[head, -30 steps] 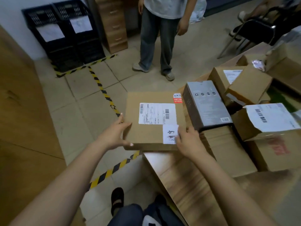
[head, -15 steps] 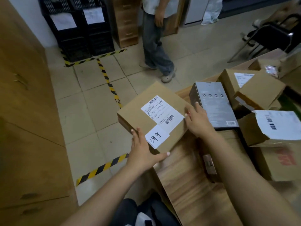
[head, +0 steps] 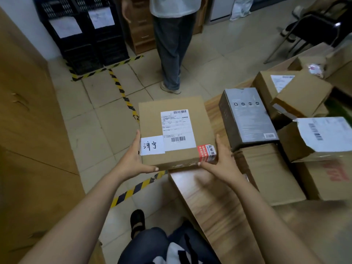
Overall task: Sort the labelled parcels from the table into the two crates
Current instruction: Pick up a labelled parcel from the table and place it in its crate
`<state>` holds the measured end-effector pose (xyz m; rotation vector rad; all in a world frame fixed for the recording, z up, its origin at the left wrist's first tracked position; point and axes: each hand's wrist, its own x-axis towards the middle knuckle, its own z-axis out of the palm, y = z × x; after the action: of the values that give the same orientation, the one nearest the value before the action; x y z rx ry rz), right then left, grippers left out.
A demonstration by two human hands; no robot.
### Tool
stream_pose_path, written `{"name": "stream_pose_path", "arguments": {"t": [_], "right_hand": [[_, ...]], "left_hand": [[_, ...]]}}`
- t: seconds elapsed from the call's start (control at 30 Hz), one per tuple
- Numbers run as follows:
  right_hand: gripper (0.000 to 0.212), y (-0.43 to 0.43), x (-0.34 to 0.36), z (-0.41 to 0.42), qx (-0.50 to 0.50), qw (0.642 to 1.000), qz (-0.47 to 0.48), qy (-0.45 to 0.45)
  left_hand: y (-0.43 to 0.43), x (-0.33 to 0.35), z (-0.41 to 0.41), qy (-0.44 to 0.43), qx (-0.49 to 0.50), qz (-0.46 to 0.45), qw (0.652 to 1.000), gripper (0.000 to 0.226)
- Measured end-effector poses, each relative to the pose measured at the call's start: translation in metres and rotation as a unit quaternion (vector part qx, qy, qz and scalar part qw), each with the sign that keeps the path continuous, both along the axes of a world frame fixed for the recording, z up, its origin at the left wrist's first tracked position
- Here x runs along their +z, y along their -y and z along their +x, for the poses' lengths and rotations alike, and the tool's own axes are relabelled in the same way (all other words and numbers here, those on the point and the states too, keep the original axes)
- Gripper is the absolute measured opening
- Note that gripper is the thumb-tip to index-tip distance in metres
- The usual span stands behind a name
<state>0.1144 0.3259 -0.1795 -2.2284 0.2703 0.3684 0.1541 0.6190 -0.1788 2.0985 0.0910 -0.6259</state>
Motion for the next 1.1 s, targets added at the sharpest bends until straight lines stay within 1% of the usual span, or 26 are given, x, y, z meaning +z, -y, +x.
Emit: {"name": "stream_pose_path", "arguments": {"t": [0.07,0.1,0.13,0.2,0.27,0.33,0.5,0.57,0.63,0.77,0.93,1.03,1.1], "right_hand": [[0.133,-0.003,-0.011,0.003,-0.038,0.998,0.031,-0.031],[0.14,-0.005,-0.013,0.005,-0.054,0.997,0.039,-0.035],[0.142,-0.006,-0.018,0.008,-0.076,0.996,0.044,-0.033],[0.136,-0.011,-0.017,0.011,-0.099,0.993,0.053,-0.024],[0.119,-0.022,-0.008,0.007,-0.114,0.992,0.053,-0.003],[0.109,-0.036,0.002,-0.002,-0.137,0.989,0.045,0.034],[0.111,-0.067,0.023,-0.018,-0.221,0.963,0.068,0.139],[0.112,-0.078,0.036,-0.02,-0.245,0.952,0.06,0.175],[0.113,-0.089,0.055,-0.023,-0.267,0.941,0.039,0.204],[0.124,-0.113,0.094,-0.042,-0.303,0.918,-0.013,0.257],[0.119,-0.133,0.126,-0.083,-0.376,0.867,-0.05,0.323],[0.117,-0.138,0.142,-0.107,-0.389,0.848,-0.049,0.356],[0.117,-0.14,0.149,-0.124,-0.397,0.832,-0.073,0.382]], "left_hand": [[-0.001,-0.004,-0.001,-0.007,0.01,-0.019,1.0,0.145],[0.001,-0.005,-0.003,-0.004,0.015,-0.03,0.999,0.142],[0.003,-0.006,-0.003,0.001,0.017,-0.04,0.999,0.139],[0.005,-0.006,-0.002,0.012,0.026,-0.051,0.998,0.136],[0.003,-0.002,0.0,0.024,0.02,-0.054,0.998,0.132],[-0.003,0.005,0.005,0.049,0.0,-0.059,0.997,0.128],[-0.031,0.034,0.024,0.117,-0.045,-0.086,0.988,0.13],[-0.04,0.051,0.034,0.152,-0.07,-0.103,0.981,0.13],[-0.046,0.067,0.041,0.196,-0.095,-0.123,0.968,0.127],[-0.053,0.097,0.052,0.261,-0.159,-0.16,0.939,0.128],[-0.049,0.137,0.058,0.298,-0.258,-0.202,0.897,0.131],[-0.039,0.155,0.053,0.319,-0.308,-0.225,0.868,0.13],[-0.031,0.163,0.049,0.324,-0.337,-0.241,0.85,0.132]]}}
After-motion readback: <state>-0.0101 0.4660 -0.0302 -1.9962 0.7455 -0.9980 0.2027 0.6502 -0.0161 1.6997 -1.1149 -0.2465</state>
